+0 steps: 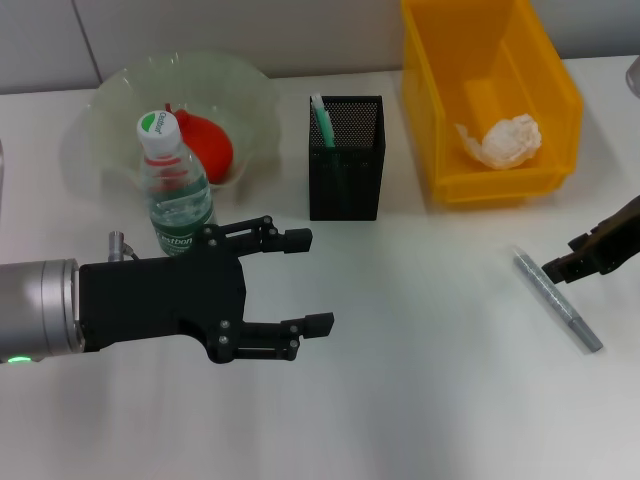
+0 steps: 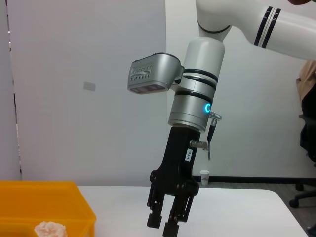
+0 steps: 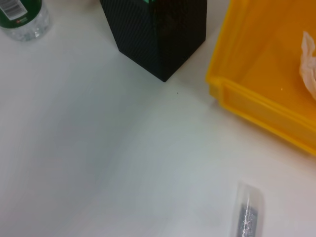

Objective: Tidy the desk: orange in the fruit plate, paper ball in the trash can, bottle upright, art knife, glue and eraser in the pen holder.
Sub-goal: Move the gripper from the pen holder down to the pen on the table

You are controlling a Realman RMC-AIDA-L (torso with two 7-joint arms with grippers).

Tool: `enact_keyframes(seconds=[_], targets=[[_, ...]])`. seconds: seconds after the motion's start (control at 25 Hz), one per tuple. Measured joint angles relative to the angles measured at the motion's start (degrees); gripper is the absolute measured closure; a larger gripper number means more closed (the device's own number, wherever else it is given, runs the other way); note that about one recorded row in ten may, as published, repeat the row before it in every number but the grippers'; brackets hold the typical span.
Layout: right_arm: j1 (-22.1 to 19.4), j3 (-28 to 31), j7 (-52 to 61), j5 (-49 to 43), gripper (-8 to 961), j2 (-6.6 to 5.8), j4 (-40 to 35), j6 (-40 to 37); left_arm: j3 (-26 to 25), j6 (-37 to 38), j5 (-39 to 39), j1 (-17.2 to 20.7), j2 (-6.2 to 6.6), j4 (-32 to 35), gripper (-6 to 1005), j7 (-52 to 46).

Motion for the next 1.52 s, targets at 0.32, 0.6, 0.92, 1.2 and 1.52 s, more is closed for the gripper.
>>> enact_keyframes(seconds=[0.32, 0.6, 0.92, 1.2, 1.52], targets=[[-0.2, 0.1, 0.6, -1.9, 456, 0.03, 0.9, 1.9, 0.0, -0.3, 0.0, 0.0, -0.05, 0.0, 172, 0.0], [-0.3, 0.1, 0.6, -2.5, 464, 0.07, 2.3, 3.2, 0.0, -0.3, 0.0, 0.0, -0.09, 0.0, 172, 0.5], [0.2, 0.0, 0.7, -2.9, 468, 0.10, 4.9, 5.4, -0.2, -0.1, 0.0, 0.1, -0.09, 0.0, 172, 0.5], [1.2, -0.3, 0.7, -2.9, 469, 0.18, 7.5, 7.0, -0.1, -0.2, 0.0, 0.1, -0.09, 0.0, 172, 0.6], [3.1, -0.2, 0.7, -2.9, 470, -0.04, 10.3, 7.5, -0.1, 0.0, 0.0, 0.3, -0.09, 0.0, 172, 0.6]])
